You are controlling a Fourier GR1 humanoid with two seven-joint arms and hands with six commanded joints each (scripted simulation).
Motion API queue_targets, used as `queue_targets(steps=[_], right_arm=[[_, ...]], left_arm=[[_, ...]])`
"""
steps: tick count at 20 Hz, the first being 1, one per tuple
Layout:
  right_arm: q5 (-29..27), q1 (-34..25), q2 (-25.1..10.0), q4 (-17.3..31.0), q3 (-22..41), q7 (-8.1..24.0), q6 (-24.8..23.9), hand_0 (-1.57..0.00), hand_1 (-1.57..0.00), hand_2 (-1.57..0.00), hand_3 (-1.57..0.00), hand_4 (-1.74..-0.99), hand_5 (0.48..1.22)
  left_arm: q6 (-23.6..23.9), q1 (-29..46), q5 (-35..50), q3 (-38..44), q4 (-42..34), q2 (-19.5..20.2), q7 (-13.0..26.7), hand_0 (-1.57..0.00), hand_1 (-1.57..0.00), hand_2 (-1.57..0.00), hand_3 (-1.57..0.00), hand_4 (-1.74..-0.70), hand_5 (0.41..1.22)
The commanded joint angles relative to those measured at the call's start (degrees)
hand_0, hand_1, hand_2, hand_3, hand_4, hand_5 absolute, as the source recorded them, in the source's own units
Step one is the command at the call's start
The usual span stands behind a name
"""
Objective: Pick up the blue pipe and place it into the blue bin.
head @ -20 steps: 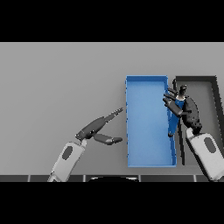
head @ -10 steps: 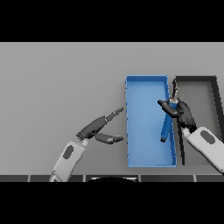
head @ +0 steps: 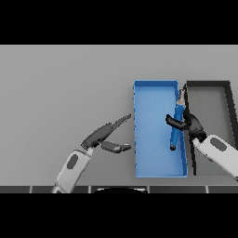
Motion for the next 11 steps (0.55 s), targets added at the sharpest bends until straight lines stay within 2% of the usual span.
queue_targets(steps=[1,6,11], right_arm=[[-0.4,-1.1,-0.1,0.6,1.1,0.0,-0.2,-0.03,-0.02,-0.02,-0.01,-1.036,0.713],[-1.6,-2.9,-1.3,0.3,3.3,0.0,-0.4,-0.01,-0.01,-0.01,0.00,-1.022,0.665],[-2.2,-3.9,-1.0,0.5,4.5,-0.3,0.1,-0.01,-0.01,-0.01,0.00,-1.022,0.643]], left_arm=[[0.0,0.1,-0.1,-0.1,0.3,-0.2,0.0,0.00,0.00,0.00,0.00,-0.89,0.429],[0.2,1.0,-0.4,-0.5,-0.6,0.2,-1.2,0.00,0.00,0.00,0.00,-0.89,0.431],[0.9,1.5,-1.0,-1.7,-1.9,-1.0,0.1,0.00,0.00,0.00,0.00,-0.88,0.431]])
